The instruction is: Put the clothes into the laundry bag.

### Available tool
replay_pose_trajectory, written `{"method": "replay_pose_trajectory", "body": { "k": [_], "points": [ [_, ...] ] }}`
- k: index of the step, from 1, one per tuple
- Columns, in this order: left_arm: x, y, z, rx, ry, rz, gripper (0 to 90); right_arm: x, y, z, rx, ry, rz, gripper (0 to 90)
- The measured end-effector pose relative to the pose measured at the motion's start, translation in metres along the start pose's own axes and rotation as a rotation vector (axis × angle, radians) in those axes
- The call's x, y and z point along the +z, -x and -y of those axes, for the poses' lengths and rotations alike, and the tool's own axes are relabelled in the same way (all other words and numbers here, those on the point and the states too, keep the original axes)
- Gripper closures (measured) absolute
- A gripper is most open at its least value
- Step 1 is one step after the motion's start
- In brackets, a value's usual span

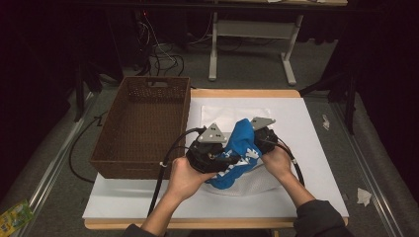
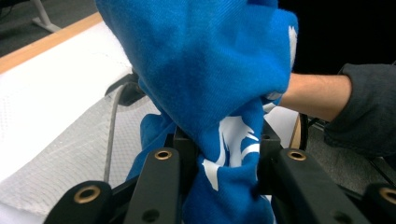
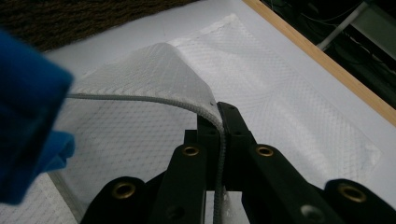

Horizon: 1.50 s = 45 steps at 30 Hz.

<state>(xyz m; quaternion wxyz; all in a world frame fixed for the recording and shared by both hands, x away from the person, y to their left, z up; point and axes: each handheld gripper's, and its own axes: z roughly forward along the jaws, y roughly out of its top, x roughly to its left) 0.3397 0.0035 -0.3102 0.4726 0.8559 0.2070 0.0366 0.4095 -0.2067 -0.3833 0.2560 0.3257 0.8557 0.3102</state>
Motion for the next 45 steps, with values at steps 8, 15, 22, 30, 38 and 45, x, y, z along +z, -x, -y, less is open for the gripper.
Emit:
{"method": "replay_pose_trajectory", "body": {
  "k": [8,15,22,30,38,45],
  "points": [
    [0.015,0.001,0.01,0.007,-0.045,-0.006,70.1,0.0,0.001,0.0,0.007,0.002,-0.003,89.3],
    [0.028,0.001,0.019,0.019,-0.082,-0.028,70.6,-0.001,0.003,0.001,0.011,0.003,-0.013,89.3],
    [0.037,0.0,0.027,0.014,-0.109,-0.032,70.6,-0.001,0.002,0.001,0.028,0.003,-0.016,89.3],
    [0.047,0.002,0.033,0.03,-0.145,-0.05,70.6,-0.002,0.005,0.001,0.026,0.017,-0.023,89.4],
    [0.054,0.0,0.039,0.027,-0.178,-0.055,70.6,-0.002,0.005,0.0,0.022,0.017,-0.026,89.4],
    [0.06,-0.002,0.041,0.016,-0.201,-0.051,70.6,-0.005,0.005,-0.001,0.016,0.022,-0.029,89.3]
  ]
}}
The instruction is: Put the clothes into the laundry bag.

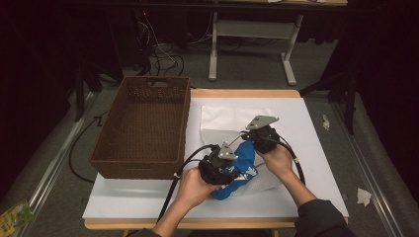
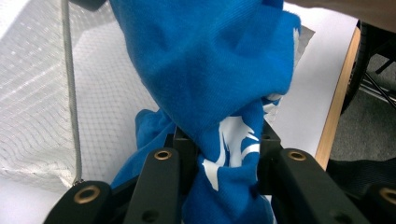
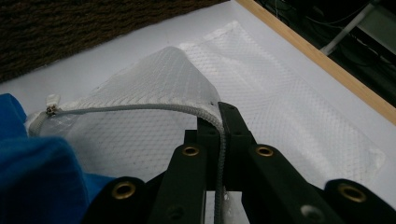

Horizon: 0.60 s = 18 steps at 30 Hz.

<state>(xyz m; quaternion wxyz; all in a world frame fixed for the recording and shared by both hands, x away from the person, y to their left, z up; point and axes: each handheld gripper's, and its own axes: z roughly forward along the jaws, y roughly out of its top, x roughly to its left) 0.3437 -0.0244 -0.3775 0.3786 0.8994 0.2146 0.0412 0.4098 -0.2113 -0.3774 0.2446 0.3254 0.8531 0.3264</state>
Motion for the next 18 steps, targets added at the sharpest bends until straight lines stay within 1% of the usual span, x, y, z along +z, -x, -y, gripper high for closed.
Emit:
{"method": "replay_pose_trajectory", "body": {
  "k": [1,4,10,12,14,18],
  "points": [
    [0.0,0.0,0.0,0.002,-0.008,-0.001,70.6,-0.001,0.0,0.0,0.011,0.001,0.0,89.4],
    [0.003,-0.001,0.0,-0.008,-0.012,-0.002,70.6,-0.002,0.0,-0.001,-0.002,0.009,-0.002,89.4],
    [0.011,-0.004,0.001,-0.031,-0.04,-0.001,70.6,-0.003,0.0,-0.002,0.001,0.014,-0.005,89.3],
    [0.013,-0.006,0.001,-0.045,-0.044,0.004,70.6,-0.004,0.0,-0.002,0.004,0.011,-0.004,89.4],
    [0.014,-0.007,0.001,-0.055,-0.052,-0.011,70.6,-0.005,0.0,-0.002,-0.004,0.013,-0.004,89.4],
    [0.018,-0.01,0.0,-0.071,-0.066,-0.009,70.5,-0.006,-0.002,-0.002,-0.007,0.017,-0.007,89.4]
  ]
}}
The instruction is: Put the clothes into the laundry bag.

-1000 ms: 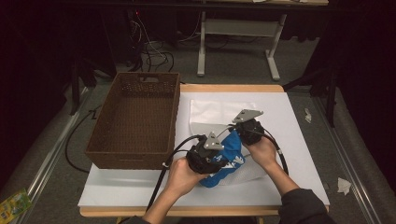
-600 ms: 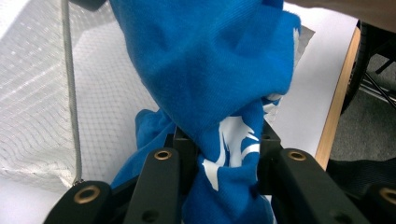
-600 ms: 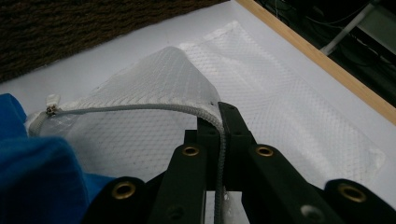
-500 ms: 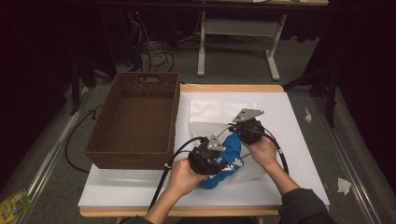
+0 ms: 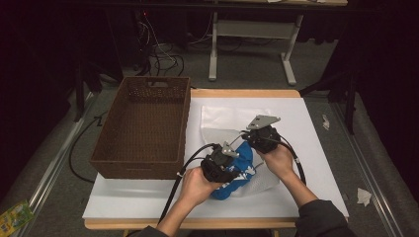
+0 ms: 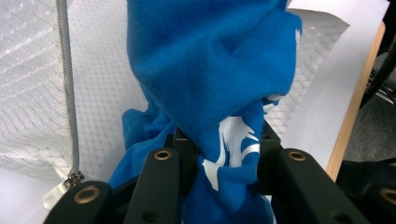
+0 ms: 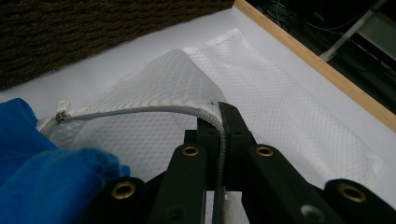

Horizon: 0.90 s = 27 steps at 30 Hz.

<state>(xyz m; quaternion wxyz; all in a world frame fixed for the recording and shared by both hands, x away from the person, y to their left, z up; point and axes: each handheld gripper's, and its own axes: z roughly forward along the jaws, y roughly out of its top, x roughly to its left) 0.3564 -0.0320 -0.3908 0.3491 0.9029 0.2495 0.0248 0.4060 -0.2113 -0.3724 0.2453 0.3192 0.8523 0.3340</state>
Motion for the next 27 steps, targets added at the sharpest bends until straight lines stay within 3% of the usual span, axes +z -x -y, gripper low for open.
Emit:
{"method": "replay_pose_trajectory", "body": {
  "k": [10,16,20,24,27],
  "points": [
    [0.006,-0.006,-0.003,-0.046,-0.012,-0.018,70.2,-0.001,-0.002,0.0,0.004,0.009,-0.005,89.4],
    [0.008,-0.012,-0.013,-0.075,-0.035,-0.027,70.1,-0.004,0.0,-0.007,-0.006,0.022,-0.01,89.4],
    [0.008,-0.013,-0.02,-0.058,-0.083,-0.048,70.0,-0.004,0.0,-0.011,-0.051,-0.002,-0.009,89.3],
    [0.01,-0.013,-0.024,-0.073,-0.075,-0.035,70.0,-0.006,0.004,-0.009,-0.033,0.007,-0.028,89.3],
    [0.011,-0.013,-0.023,-0.099,-0.054,-0.056,70.1,-0.008,0.006,-0.007,-0.017,0.004,-0.027,89.3]
  ]
}}
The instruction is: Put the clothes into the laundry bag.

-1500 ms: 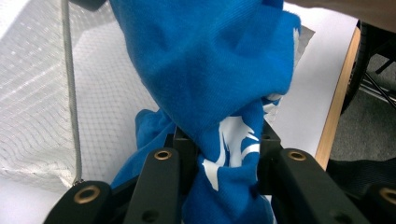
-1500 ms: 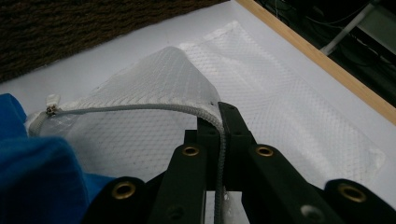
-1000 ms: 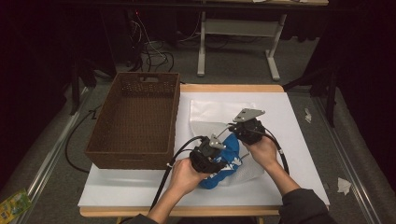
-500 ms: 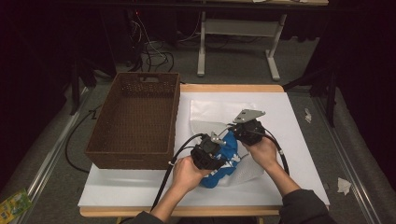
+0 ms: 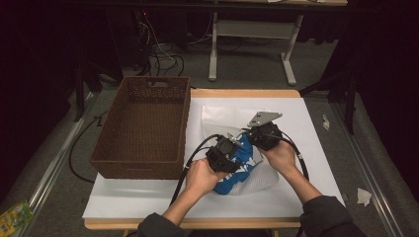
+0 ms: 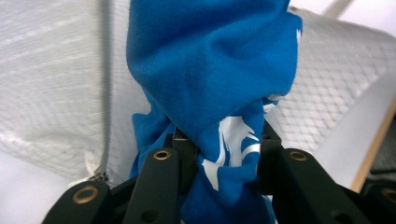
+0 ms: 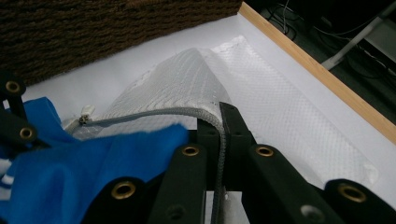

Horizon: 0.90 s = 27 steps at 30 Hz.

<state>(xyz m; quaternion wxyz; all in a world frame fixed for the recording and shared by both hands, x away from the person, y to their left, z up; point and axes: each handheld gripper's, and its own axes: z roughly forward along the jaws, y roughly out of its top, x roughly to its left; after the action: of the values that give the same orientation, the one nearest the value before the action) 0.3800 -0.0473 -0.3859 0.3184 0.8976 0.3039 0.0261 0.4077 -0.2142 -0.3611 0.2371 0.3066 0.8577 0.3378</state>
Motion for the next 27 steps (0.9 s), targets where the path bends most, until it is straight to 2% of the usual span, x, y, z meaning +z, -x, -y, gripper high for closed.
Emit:
{"method": "replay_pose_trajectory", "body": {
  "k": [5,8,11,15,19,22,24,27],
  "points": [
    [0.001,-0.003,0.0,-0.049,0.018,-0.007,70.2,-0.002,-0.002,0.002,-0.003,0.012,-0.007,89.4],
    [0.005,-0.003,-0.001,-0.054,0.011,-0.002,70.2,-0.001,-0.005,0.001,-0.024,0.004,-0.009,89.5],
    [0.005,-0.006,-0.001,-0.066,0.016,-0.013,70.2,-0.002,-0.005,-0.001,-0.021,0.01,-0.009,89.5],
    [0.006,-0.008,0.003,-0.088,0.052,-0.029,70.2,-0.005,-0.008,-0.002,-0.021,0.011,-0.009,89.5],
    [0.01,-0.009,0.004,-0.094,0.059,-0.031,70.2,-0.007,-0.01,-0.003,-0.047,0.013,-0.001,89.5],
    [0.011,-0.01,0.006,-0.112,0.075,-0.027,70.2,-0.007,-0.011,-0.003,-0.035,0.011,-0.002,89.5],
    [0.012,-0.01,0.006,-0.109,0.08,-0.034,70.2,-0.007,-0.012,-0.003,-0.033,0.014,-0.005,89.5],
    [0.013,-0.012,0.007,-0.133,0.098,-0.036,70.2,-0.007,-0.012,-0.002,-0.034,0.015,-0.005,89.5]
  ]
}}
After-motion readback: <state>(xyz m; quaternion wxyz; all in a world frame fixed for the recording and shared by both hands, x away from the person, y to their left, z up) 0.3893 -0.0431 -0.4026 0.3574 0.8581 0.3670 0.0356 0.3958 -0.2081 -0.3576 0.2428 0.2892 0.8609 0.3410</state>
